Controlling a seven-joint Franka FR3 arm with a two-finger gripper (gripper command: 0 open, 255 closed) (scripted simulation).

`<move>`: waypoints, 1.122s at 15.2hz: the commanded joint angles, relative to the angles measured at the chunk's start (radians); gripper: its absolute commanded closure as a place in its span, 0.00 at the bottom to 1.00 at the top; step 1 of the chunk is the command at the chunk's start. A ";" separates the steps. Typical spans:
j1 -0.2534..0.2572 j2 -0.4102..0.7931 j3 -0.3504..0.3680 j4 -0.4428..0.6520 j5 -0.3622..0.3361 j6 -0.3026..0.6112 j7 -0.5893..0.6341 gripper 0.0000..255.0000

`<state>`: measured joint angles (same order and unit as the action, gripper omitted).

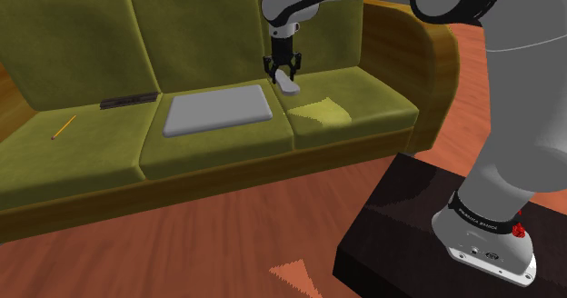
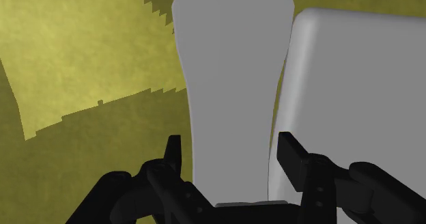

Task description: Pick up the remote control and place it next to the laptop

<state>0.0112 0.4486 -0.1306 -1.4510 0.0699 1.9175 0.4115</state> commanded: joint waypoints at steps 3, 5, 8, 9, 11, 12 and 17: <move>0.002 0.013 0.002 -0.032 0.002 0.046 0.001 1.00; 0.002 0.020 0.002 -0.050 0.003 0.070 0.000 1.00; 0.002 0.031 0.003 -0.073 0.005 0.105 -0.002 1.00; 0.002 0.035 0.004 -0.081 0.006 0.116 -0.002 1.00; 0.002 0.044 0.004 -0.094 0.008 0.139 -0.003 1.00; 0.002 0.049 0.005 -0.101 0.008 0.150 -0.004 1.00; 0.001 0.062 0.006 -0.117 0.011 0.179 -0.006 1.00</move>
<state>0.0126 0.5097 -0.1246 -1.5661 0.0802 2.0931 0.4061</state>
